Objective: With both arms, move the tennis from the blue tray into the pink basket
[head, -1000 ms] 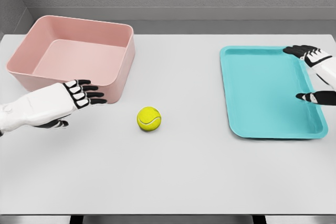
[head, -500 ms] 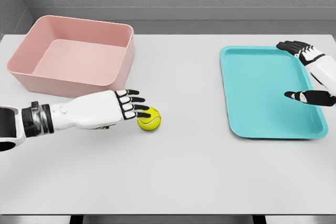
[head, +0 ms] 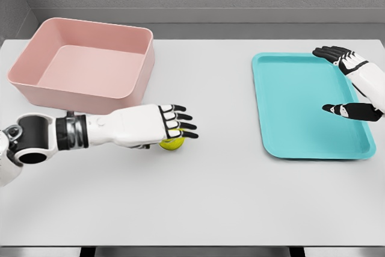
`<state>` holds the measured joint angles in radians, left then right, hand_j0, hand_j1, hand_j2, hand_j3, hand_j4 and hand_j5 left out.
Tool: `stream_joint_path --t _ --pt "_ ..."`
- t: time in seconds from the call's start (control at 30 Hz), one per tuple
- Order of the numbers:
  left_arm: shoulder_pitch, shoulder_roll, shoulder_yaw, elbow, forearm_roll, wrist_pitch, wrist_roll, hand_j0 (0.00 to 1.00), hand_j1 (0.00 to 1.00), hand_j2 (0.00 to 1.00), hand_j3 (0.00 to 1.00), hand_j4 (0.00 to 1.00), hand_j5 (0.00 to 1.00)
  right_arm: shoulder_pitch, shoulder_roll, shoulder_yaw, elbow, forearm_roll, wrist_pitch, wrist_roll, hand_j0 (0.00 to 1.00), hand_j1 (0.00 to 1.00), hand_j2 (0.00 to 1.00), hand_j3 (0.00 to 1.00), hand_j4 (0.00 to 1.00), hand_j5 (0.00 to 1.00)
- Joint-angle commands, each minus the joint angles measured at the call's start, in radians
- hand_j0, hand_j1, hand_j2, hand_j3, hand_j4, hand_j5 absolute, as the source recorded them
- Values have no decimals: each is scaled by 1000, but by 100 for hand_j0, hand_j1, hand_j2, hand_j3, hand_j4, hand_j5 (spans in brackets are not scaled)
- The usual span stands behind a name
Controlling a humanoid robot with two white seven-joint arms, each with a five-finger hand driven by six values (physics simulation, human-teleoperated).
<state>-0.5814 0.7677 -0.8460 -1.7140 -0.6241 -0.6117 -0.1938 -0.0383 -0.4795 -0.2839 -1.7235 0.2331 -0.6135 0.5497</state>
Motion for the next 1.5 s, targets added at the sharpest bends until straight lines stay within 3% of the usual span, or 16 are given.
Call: stream_joint_path --t 0.0,0.2,0.47,1.0,1.3,1.47 --pt "-2 -10 -21 20 34 1 1 100 100 100 100 100 100 0 -1 -1 1 -8 3 -1 100 100 100 100 100 100" --pt "-12 -18 -28 63 83 1 1 100 100 100 100 100 100 0 -1 -1 1 -8 3 -1 100 100 100 100 100 100" --pt "-40 -62 -56 117 84 1 1 100 100 100 100 100 100 0 -1 -1 1 -8 3 -1 100 100 100 100 100 100" --pt "-40 -62 -71 172 86 1 1 100 100 100 100 100 100 0 -1 0 1 -8 3 -1 100 100 100 100 100 100" --pt "-51 -73 -79 194 81 1 1 97 97 97 97 97 97 0 -1 0 2 -8 3 -1 100 100 100 100 100 100" --pt "-51 -73 -79 197 81 1 -3 87 87 87 87 87 87 0 -1 0 1 -8 3 -1 100 100 100 100 100 100"
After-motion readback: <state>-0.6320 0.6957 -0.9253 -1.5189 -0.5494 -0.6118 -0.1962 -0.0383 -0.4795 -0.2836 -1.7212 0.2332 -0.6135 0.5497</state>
